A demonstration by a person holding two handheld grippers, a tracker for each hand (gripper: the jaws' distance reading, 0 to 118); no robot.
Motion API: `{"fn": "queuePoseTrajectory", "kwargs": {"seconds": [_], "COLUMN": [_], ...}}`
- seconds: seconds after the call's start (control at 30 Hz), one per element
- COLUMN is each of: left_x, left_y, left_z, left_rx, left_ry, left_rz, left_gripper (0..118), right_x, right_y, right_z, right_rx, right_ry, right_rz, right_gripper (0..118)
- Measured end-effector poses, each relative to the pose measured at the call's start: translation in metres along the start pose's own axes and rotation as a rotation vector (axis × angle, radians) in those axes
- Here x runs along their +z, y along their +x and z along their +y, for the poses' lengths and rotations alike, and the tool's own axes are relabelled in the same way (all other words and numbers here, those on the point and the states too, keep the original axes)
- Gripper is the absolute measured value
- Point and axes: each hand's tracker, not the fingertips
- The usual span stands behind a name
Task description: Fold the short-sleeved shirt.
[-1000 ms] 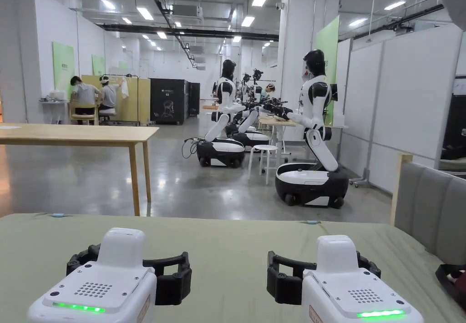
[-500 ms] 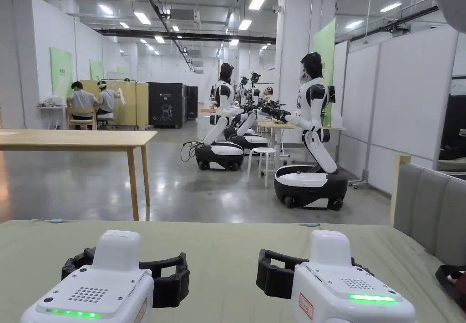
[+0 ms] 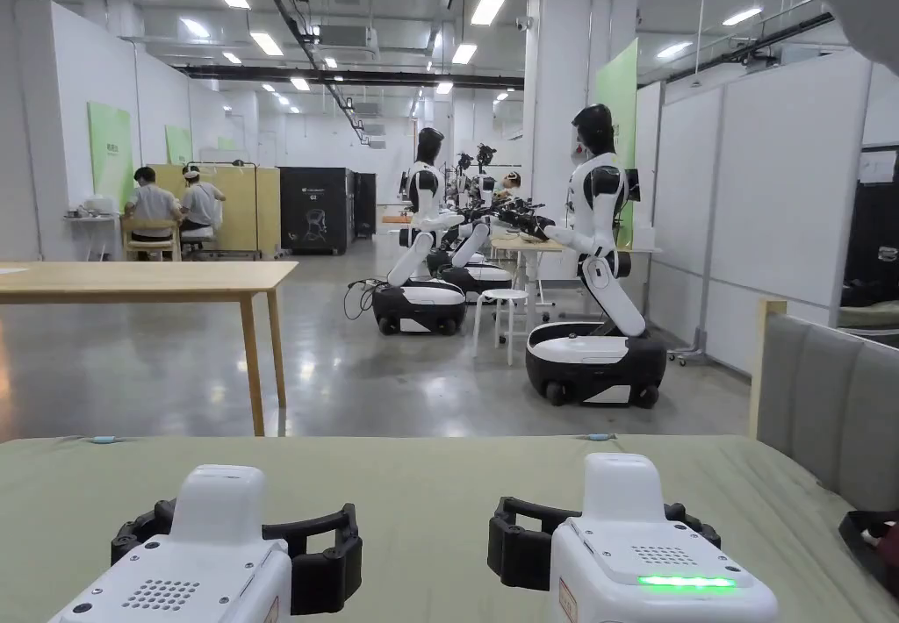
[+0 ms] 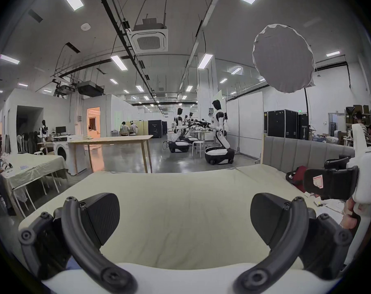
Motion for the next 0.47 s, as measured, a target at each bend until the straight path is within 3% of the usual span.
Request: {"fn": "queuePoseTrajectory", "kwargs": {"seconds": [0.33, 0.47], "left_x": [0.001, 0.001], "left_y": [0.001, 0.001], "left_z": [0.001, 0.001], "left_rx": [0.003, 0.011], "left_ry": [0.004, 0.005], "left_rz": [-0.004, -0.003], "left_gripper": [118, 118], "right_x": [0.009, 0.014], "right_y": [-0.007, 0.0], "right_z": [-0.002, -0.002], "right_rx": [0.049, -0.006], "right_ry": [0.114, 0.149], "right_rz": [-0.052, -0.035], "right_gripper": [118, 118]}}
